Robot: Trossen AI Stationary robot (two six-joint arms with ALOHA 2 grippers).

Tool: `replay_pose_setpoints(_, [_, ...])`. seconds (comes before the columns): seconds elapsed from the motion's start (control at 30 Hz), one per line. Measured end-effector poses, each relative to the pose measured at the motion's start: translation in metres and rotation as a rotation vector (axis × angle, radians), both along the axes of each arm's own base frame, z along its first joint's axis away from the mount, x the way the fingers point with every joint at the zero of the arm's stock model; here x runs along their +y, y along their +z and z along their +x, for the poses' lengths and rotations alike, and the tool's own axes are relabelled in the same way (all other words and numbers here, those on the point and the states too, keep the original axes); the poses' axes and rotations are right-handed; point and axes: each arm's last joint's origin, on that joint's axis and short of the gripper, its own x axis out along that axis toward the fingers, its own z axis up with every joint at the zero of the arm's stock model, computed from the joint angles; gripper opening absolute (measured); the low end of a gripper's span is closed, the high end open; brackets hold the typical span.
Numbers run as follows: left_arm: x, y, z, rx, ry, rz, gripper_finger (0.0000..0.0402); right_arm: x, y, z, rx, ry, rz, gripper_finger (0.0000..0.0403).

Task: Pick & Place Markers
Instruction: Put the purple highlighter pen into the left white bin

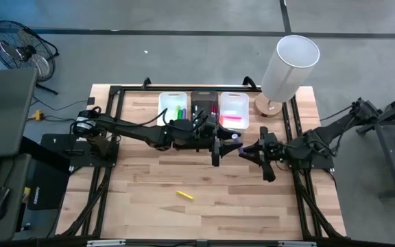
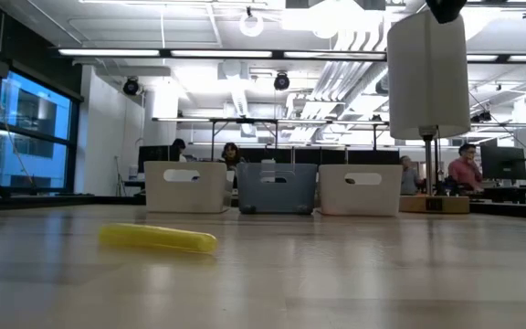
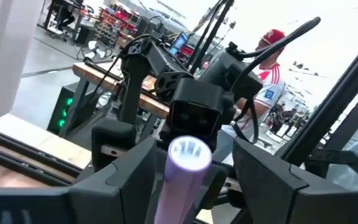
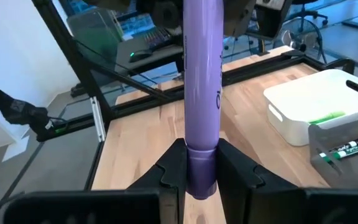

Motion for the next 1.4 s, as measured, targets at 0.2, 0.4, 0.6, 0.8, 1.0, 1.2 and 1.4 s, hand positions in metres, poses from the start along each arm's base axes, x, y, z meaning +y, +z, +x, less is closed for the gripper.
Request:
replay_pose_setpoints(0.2, [0.000, -0.001, 0.000, 0.012, 0.002, 0.012, 0.0203, -0.004, -0.001, 0.006, -0.003, -0.028, 0.010, 0.0054])
replay_pose_setpoints(0.4, [0.000, -0.005, 0.001, 0.047, 0.009, 0.015, 0.0136, -0.004, -0.001, 0.006, -0.005, -0.029, 0.013, 0.0054])
replay_pose_setpoints(0.6, [0.001, -0.007, 0.001, 0.071, 0.022, 0.035, 0.0062, -0.004, -0.001, 0.006, -0.006, -0.034, 0.026, 0.0054])
replay_pose_setpoints(0.8, [0.001, -0.007, 0.001, 0.073, 0.017, 0.056, 0.0062, -0.005, -0.002, 0.006, 0.001, -0.037, 0.030, 0.0054])
replay_pose_setpoints(1.0, [0.000, -0.007, 0.001, 0.072, -0.001, 0.057, 0.0062, -0.004, -0.002, 0.006, 0.002, -0.021, 0.034, 0.0098])
replay_pose_setpoints(1.2, [-0.001, -0.008, 0.001, 0.089, -0.007, 0.063, 0.0062, -0.007, 0.000, 0.001, 0.000, -0.050, 0.027, 0.0188])
replay_pose_setpoints(1.4, [-0.001, -0.015, 0.001, 0.158, -0.011, 0.075, 0.0062, -0.018, 0.006, -0.016, 0.001, -0.108, 0.040, 0.0213])
